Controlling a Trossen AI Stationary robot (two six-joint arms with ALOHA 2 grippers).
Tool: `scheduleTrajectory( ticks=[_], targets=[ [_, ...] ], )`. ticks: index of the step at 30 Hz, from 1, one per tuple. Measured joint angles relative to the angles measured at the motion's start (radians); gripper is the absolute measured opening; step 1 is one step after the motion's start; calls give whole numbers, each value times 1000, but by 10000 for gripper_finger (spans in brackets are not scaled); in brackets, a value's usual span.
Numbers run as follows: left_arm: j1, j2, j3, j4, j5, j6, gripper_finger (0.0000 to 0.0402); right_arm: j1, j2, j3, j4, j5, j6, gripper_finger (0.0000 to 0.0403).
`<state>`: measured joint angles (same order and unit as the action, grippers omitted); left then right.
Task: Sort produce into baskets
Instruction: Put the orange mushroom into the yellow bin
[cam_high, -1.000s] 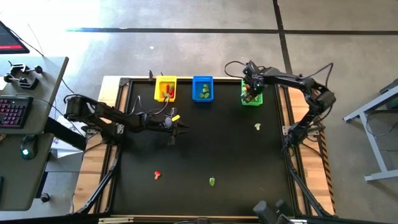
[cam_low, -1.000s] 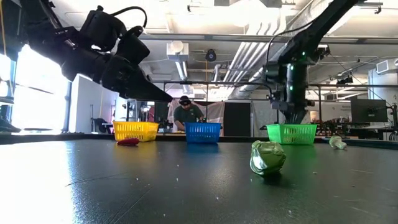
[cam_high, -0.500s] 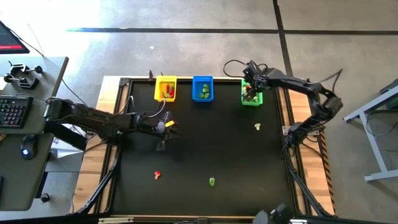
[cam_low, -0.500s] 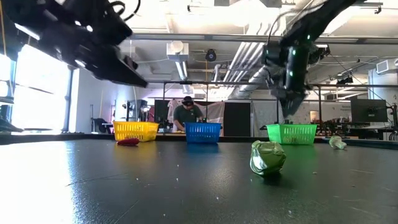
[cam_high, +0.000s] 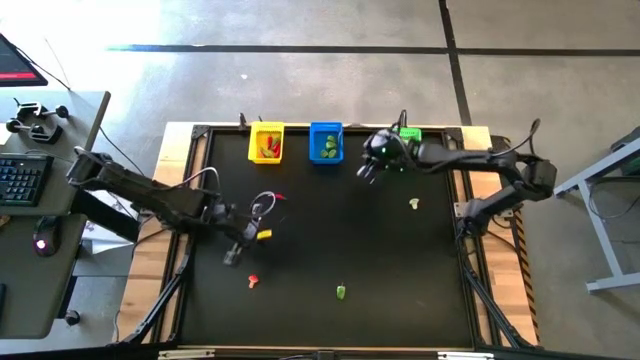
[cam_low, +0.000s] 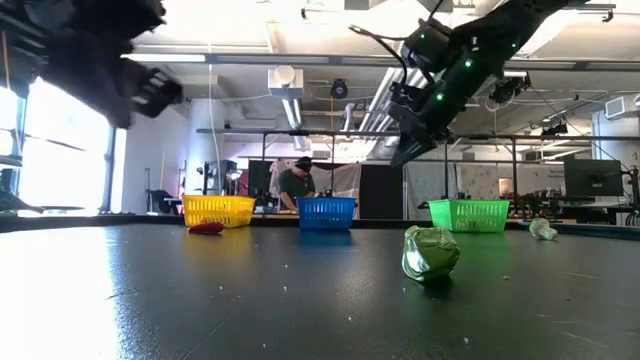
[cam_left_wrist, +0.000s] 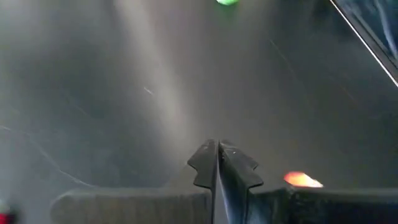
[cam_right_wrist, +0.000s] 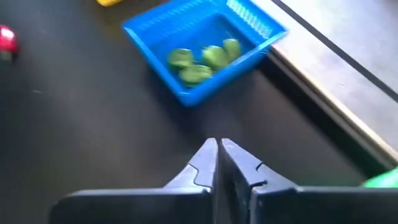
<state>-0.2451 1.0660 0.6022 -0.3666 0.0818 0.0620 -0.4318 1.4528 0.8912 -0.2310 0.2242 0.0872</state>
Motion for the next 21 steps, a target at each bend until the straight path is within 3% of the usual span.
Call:
scheduleTrajectory(
  ticks=[6, 11, 16, 21],
  targets=[
    [-128, 40, 0, -110, 1, -102, 25, 108, 0, -62, 109, 54, 98, 47],
    [-203, 121, 0, -106, 5, -152, 63, 170, 0, -70, 131, 126, 115, 98],
    [-234, 229, 0, -103, 69, -215, 108, 188, 0, -71, 131, 143, 107, 143],
    [-269, 297, 0, -30, 52, -226, 136, 184, 0, -71, 131, 143, 107, 164]
  ],
)
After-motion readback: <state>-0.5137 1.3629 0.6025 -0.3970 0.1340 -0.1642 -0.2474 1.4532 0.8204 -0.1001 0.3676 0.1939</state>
